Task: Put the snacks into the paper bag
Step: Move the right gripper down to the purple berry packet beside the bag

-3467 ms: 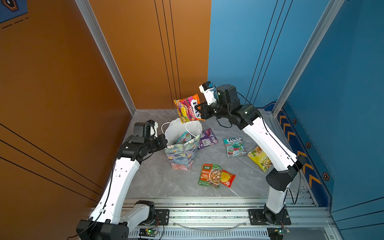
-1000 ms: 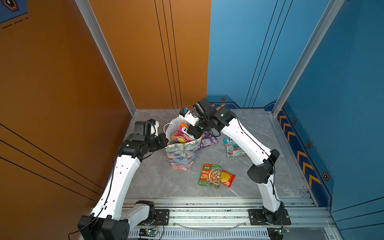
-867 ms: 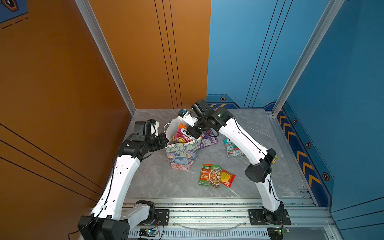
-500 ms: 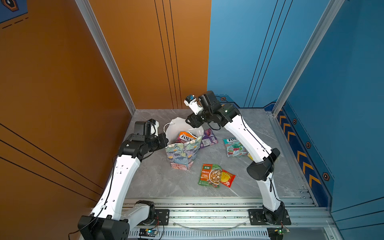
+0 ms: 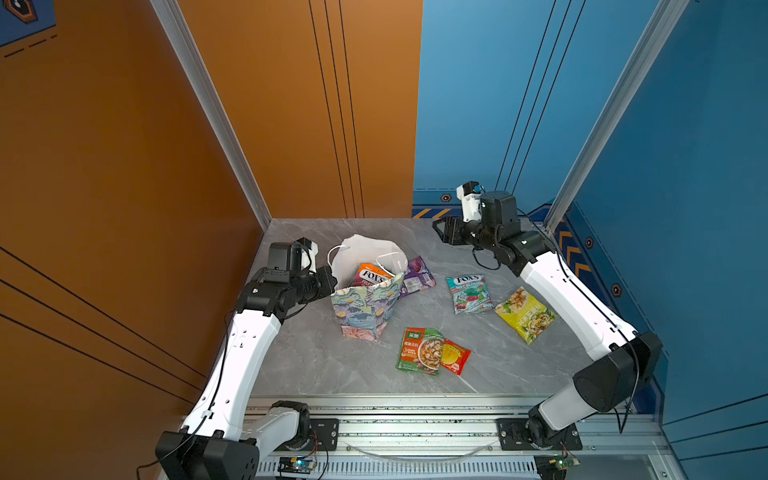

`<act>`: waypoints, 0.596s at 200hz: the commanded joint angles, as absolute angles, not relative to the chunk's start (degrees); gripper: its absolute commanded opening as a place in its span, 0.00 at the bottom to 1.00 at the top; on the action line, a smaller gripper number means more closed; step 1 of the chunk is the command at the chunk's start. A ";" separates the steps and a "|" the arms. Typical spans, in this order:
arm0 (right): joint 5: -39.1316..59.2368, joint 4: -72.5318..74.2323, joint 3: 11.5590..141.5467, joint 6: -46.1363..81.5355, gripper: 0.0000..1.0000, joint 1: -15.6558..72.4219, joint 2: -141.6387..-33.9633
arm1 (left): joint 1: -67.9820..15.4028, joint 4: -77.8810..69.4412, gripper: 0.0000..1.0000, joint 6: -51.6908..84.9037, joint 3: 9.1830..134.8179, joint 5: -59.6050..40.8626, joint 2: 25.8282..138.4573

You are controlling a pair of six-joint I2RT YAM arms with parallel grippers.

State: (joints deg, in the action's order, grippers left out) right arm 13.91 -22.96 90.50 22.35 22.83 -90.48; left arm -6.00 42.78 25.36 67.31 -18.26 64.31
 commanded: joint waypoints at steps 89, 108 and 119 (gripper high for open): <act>16.54 -24.79 90.66 25.77 0.58 17.86 -109.13 | -5.62 40.46 0.00 26.13 67.71 -19.81 63.17; 17.08 -24.83 92.33 25.66 0.57 17.96 -112.96 | -5.54 40.56 0.00 26.28 67.68 -19.85 63.24; 17.64 -25.29 93.72 25.58 0.56 18.10 -115.30 | -5.54 40.51 0.00 26.27 67.83 -19.94 63.37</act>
